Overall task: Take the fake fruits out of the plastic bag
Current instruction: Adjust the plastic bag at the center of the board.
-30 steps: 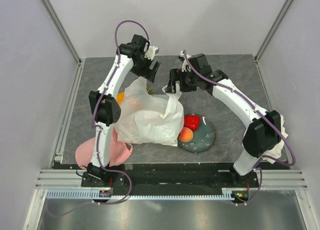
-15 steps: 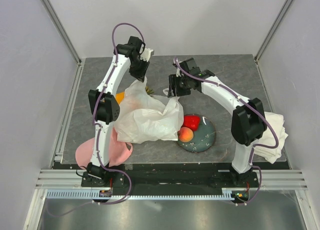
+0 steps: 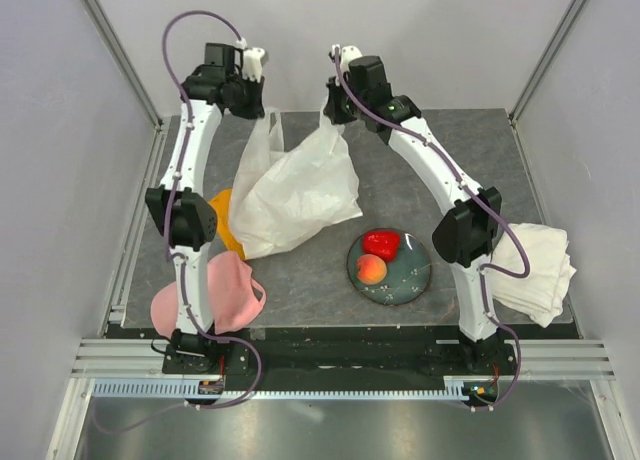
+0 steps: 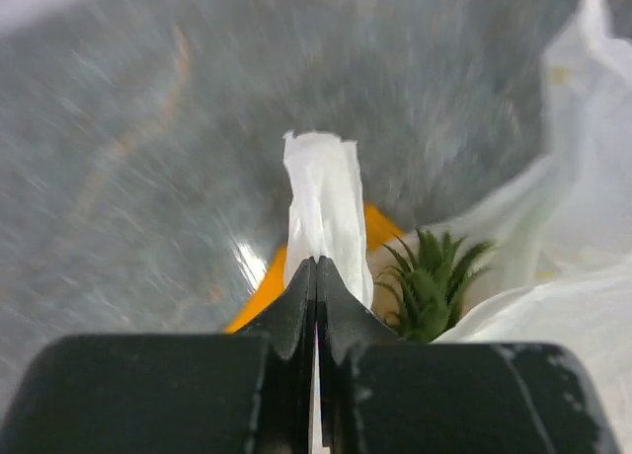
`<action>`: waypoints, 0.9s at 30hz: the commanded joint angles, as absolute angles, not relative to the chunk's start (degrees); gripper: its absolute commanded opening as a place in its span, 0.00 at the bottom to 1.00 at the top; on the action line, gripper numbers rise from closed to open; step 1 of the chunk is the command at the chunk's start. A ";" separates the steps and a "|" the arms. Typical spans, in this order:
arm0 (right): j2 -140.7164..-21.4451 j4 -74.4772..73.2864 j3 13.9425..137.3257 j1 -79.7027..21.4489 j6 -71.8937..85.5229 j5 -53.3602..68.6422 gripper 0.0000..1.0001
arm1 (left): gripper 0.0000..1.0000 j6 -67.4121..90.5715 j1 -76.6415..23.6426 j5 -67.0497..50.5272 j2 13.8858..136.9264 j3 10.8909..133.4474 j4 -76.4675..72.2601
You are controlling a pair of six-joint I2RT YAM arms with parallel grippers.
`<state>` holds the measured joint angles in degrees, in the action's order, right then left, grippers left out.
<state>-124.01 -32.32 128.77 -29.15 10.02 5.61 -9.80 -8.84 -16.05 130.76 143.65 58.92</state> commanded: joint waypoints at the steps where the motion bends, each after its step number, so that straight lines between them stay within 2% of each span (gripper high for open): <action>1: -124.98 -26.29 138.68 -29.09 4.23 1.24 0.00 | 0.02 -5.90 -9.05 -22.84 119.72 146.08 42.82; 6: -120.77 -23.47 135.54 -29.18 0.62 2.02 0.00 | 0.02 -4.92 -9.14 -29.08 111.56 144.41 34.99; 9: -115.15 -23.29 125.54 -29.09 -2.81 4.39 0.00 | 0.02 -5.45 -9.14 -32.69 105.14 135.30 34.63; 12: -109.17 -23.47 112.18 -29.09 -3.17 5.53 0.00 | 0.02 -7.11 -9.32 -34.63 94.33 116.95 34.72; 13: -106.81 -23.55 105.97 -29.09 -2.64 6.49 0.02 | 0.01 -8.95 -9.32 -34.54 89.17 106.54 34.89; 15: -104.95 -24.26 100.66 -29.18 -0.01 7.47 0.07 | 0.01 -9.84 -9.32 -32.80 84.92 96.73 34.80; 16: -103.29 -24.87 96.46 -29.18 0.00 7.99 0.07 | 0.02 -10.28 -9.32 -32.52 82.73 88.68 35.07; 19: -100.38 -26.53 90.12 -29.62 3.34 10.71 0.10 | 0.02 -9.41 -9.32 -32.26 74.90 75.61 35.07; 21: -99.58 -28.47 88.86 -30.15 3.08 13.00 0.22 | 0.02 -8.18 -9.32 -30.86 71.03 69.56 35.16; 22: -98.97 -30.48 88.51 -30.23 3.08 13.79 0.37 | 0.02 -7.83 -9.32 -30.15 70.15 68.04 35.24; 24: -98.27 -32.77 89.29 -30.06 2.90 16.77 0.44 | 0.03 -6.34 -9.32 -27.79 68.56 65.84 35.77; 26: -96.16 -34.10 91.75 -30.23 1.59 20.02 0.51 | 0.17 -6.15 -9.32 -27.51 67.94 65.74 36.65; 27: -95.54 -34.54 92.98 -30.23 1.23 22.39 0.51 | 0.22 -5.98 -9.32 -28.03 66.90 66.53 36.91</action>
